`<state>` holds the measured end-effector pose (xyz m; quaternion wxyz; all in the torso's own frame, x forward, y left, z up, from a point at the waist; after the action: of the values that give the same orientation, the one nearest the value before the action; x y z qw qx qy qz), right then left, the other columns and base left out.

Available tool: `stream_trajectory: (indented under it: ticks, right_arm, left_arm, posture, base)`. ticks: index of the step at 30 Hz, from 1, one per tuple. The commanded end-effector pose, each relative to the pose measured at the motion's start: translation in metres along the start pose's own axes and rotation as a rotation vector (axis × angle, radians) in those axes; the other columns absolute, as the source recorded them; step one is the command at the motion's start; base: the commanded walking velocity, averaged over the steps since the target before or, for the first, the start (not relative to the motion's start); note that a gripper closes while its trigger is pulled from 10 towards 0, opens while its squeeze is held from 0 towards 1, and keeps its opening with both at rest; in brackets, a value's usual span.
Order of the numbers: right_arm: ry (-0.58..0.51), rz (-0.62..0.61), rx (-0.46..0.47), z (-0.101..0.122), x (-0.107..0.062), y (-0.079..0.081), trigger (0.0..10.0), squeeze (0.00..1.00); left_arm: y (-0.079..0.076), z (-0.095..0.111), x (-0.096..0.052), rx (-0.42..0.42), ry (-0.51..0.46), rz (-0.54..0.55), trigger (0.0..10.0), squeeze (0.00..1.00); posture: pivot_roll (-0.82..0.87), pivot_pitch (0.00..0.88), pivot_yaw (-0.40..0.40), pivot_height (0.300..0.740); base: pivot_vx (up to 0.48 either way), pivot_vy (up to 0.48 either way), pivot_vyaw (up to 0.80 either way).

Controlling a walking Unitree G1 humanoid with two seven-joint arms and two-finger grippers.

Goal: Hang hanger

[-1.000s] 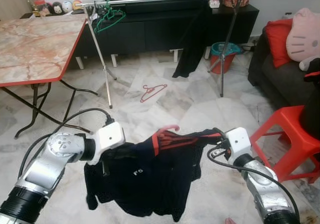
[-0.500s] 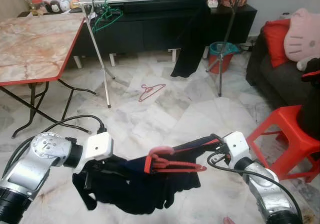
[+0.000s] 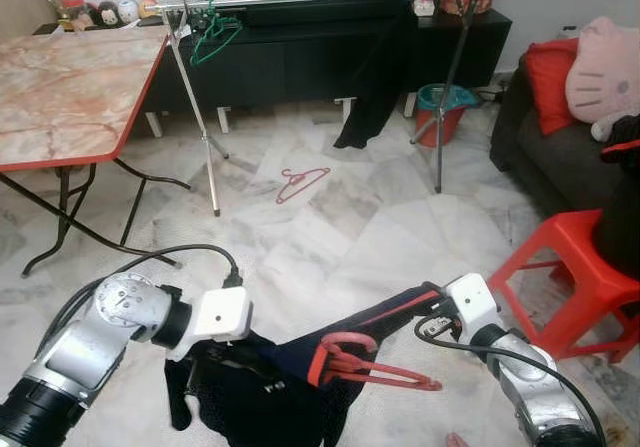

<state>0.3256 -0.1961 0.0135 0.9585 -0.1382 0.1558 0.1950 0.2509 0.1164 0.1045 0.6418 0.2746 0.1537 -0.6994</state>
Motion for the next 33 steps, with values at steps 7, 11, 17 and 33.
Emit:
stream_trajectory:
  ticks: [7, 11, 17, 33]
  right_arm:
    - [-0.012, 0.012, 0.013, 0.005, 0.003, 0.001, 10.0, 1.0]
    - [0.008, 0.077, 0.0, 0.003, 0.003, 0.005, 10.0, 1.0]
    - [0.01, 0.154, -0.019, 0.006, 0.001, 0.012, 10.0, 1.0]
    - [0.203, 0.375, -0.102, -0.022, -0.032, 0.008, 10.0, 1.0]
  left_arm:
    - [-0.003, 0.005, 0.006, 0.031, 0.002, -0.027, 10.0, 0.0]
    - [-0.002, 0.002, 0.009, 0.029, 0.012, -0.022, 10.0, 0.0]
    - [-0.001, 0.003, 0.011, 0.021, 0.008, -0.01, 10.0, 0.0]
    - [-0.002, 0.003, 0.015, 0.001, -0.001, 0.003, 10.0, 0.0]
  posture:
    - [-0.18, 0.0, 0.005, 0.74]
    - [-0.18, 0.0, 0.008, 0.74]
    - [-0.19, 0.0, 0.01, 0.74]
    - [-0.19, 0.0, 0.015, 0.74]
  base:
    - [0.0, 0.0, 0.0]
    - [0.0, 0.0, 0.0]
    - [0.0, 0.0, 0.0]
    - [0.0, 0.0, 0.0]
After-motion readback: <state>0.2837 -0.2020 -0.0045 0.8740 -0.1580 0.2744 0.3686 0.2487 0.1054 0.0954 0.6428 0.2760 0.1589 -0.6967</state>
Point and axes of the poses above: a point about 5 cm out from each wrist's last joint towards the gripper, its own x axis pointing out of the wrist towards the gripper, its own z axis along the axis of the wrist's last joint, y = z × x, the point moved 5 cm from there along x, pointing out of the wrist towards the gripper, and after that the axes turned 1 degree about -x, right-handed, at the moved point
